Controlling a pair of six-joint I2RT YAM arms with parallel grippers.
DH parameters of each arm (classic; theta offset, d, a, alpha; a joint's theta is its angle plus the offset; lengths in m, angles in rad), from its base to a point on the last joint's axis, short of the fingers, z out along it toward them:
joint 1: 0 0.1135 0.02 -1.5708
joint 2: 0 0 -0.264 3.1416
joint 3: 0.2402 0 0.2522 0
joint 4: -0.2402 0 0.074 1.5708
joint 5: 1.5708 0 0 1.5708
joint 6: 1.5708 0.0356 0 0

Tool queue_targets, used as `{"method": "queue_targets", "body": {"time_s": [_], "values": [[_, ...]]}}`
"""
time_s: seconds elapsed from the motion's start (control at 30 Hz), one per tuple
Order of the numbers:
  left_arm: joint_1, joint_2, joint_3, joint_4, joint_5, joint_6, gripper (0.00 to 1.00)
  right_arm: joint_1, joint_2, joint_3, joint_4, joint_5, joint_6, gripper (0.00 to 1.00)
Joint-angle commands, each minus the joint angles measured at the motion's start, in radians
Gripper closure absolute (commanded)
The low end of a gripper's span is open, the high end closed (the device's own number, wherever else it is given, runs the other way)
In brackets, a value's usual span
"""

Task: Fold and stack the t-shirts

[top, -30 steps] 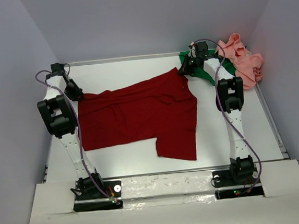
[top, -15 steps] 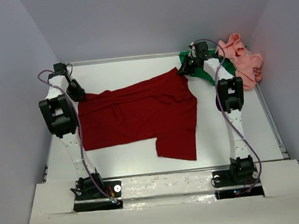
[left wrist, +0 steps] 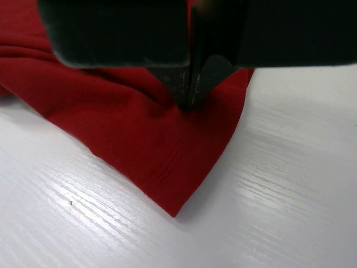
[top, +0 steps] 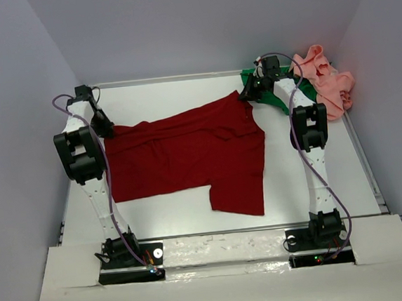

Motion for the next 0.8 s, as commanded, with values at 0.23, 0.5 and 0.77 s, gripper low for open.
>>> {"method": "queue_targets", "body": {"time_s": [0.23, 0.5, 0.77], "values": [[-0.004, 0.007, 0.039, -0.038, -0.036, 0.008, 1.0, -0.004, -0.062, -0.002, 0.046, -0.014, -0.004, 1.0], [-0.004, -0.074, 0.082, -0.009, -0.086, -0.012, 1.0, -0.004, -0.062, -0.001, 0.045, -0.014, -0.003, 1.0], [-0.004, -0.098, 0.095, -0.003, -0.086, -0.018, 1.0, -0.004, -0.062, -0.004, 0.045, -0.017, -0.006, 1.0]]}}
